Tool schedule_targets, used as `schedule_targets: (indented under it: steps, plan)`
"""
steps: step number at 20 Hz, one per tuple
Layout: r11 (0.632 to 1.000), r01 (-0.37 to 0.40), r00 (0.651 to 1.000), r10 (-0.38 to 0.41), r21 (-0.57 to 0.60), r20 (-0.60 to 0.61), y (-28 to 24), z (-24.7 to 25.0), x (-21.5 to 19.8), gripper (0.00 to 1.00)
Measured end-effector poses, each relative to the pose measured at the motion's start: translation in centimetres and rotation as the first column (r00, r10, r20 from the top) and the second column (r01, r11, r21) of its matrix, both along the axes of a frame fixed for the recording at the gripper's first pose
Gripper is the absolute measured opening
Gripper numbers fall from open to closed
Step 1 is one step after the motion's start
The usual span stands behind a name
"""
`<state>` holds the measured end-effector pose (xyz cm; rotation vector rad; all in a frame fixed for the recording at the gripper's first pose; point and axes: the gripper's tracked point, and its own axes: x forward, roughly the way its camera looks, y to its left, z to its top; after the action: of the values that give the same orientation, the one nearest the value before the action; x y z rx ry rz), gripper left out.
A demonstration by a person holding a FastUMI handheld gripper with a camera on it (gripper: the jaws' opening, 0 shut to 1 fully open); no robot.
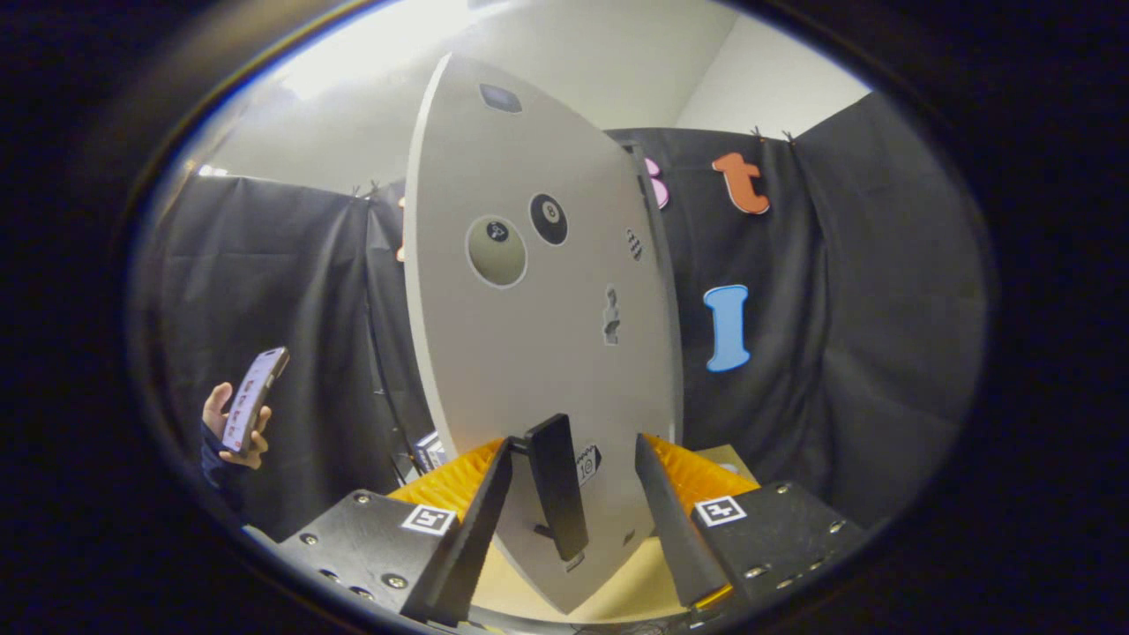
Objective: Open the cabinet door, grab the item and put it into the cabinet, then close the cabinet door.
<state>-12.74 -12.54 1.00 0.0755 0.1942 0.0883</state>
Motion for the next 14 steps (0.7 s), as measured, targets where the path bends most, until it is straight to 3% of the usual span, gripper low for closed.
schedule_targets:
  steps: [5,7,14]
  plan:
    - [0.996,-0.094,0.995,0.094,0.011,-0.014,0.9,-0.4,2.9,0.84]
    - [0.991,-0.128,0.991,0.129,0.032,-0.024,1.6,-0.4,4.0,0.89]
    - [0.981,-0.190,0.982,0.191,0.027,-0.010,3.6,-1.6,8.0,0.95]
